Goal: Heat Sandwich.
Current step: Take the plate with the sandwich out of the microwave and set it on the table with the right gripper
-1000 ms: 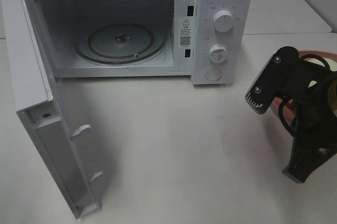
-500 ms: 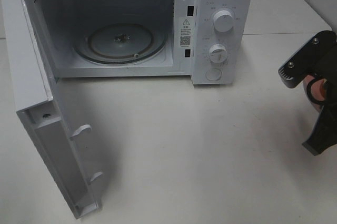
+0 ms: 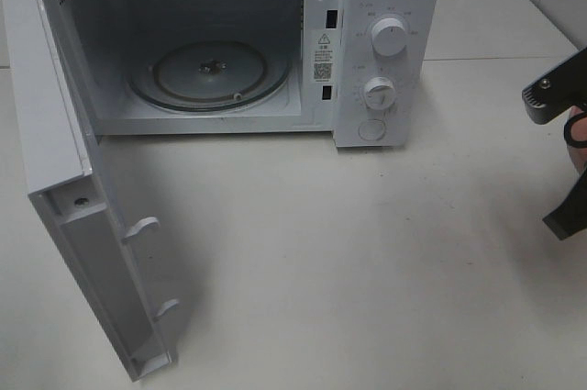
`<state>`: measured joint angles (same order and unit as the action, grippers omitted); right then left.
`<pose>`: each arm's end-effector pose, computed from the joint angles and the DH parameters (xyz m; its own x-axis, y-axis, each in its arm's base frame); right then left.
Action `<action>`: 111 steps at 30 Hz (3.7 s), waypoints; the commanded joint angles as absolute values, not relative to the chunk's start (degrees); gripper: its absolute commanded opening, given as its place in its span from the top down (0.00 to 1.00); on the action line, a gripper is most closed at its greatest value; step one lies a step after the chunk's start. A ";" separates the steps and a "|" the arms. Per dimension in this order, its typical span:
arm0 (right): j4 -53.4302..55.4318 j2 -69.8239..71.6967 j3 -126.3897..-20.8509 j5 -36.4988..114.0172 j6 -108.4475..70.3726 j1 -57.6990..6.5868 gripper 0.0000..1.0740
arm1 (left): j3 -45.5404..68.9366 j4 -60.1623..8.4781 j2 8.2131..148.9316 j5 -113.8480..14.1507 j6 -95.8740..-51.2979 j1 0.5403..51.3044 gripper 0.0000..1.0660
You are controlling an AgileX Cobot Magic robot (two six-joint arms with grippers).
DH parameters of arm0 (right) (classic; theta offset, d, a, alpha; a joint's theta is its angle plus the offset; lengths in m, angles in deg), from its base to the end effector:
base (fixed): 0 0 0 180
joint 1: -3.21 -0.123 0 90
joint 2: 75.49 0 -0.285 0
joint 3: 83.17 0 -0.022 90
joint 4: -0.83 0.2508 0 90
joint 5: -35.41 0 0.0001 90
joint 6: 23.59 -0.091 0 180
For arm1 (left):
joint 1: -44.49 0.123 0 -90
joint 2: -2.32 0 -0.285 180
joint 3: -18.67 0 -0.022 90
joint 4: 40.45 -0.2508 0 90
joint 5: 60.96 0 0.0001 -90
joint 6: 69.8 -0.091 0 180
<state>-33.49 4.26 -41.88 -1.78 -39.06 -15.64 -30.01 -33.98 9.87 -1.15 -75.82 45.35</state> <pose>0.2127 0.0398 0.2166 -0.7865 -0.4931 -0.3718 -0.3447 0.8500 -0.3983 -0.0047 -0.0089 0.2785 -0.4324 0.0414 -0.9007 0.0936 0.9956 0.0008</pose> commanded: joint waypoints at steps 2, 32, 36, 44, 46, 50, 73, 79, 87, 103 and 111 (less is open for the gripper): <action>-35.15 5.46 -42.22 -0.40 -39.75 -13.52 0.97 | -30.24 -33.98 8.73 -1.61 -75.48 45.40 0.08; -46.78 26.49 -44.46 9.74 -59.98 -12.72 0.96 | -30.24 -33.98 8.73 -1.61 -75.48 45.40 0.08; -50.68 27.92 -44.46 9.97 -63.70 -12.72 0.96 | -30.24 -33.98 8.73 -1.61 -75.48 45.40 0.08; -55.55 31.02 -44.46 10.77 -68.97 -12.72 0.95 | -30.24 -33.98 8.73 -1.61 -75.48 45.40 0.08; -55.78 31.48 -44.46 10.77 -69.26 -12.72 0.95 | -30.24 -33.98 8.73 -1.61 -75.48 45.40 0.08; -55.84 33.08 -44.46 11.23 -69.66 -12.72 0.95 | -30.24 -33.98 8.73 -1.61 -75.48 45.40 0.08; -56.01 36.35 -44.46 11.40 -70.06 -12.72 0.91 | -30.24 -33.98 8.73 -1.61 -75.48 45.40 0.08; -55.95 36.35 -44.46 11.23 -70.12 -12.72 0.89 | -30.24 -33.98 8.73 -1.61 -75.48 45.40 0.08; -55.84 36.35 -44.63 10.77 -70.12 -12.72 0.85 | -30.24 -33.98 8.73 -1.61 -75.48 45.40 0.08; -52.23 32.51 -45.37 9.62 -70.23 -12.84 0.35 | -30.24 -33.98 8.73 -1.61 -75.48 45.40 0.08; -48.39 27.35 -45.37 9.40 -69.54 -12.89 0.29 | -30.24 -33.98 8.73 -1.61 -75.48 45.40 0.08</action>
<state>-48.56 27.87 -45.20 10.08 -69.89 -13.07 -30.01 -33.98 9.87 -1.15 -75.82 45.35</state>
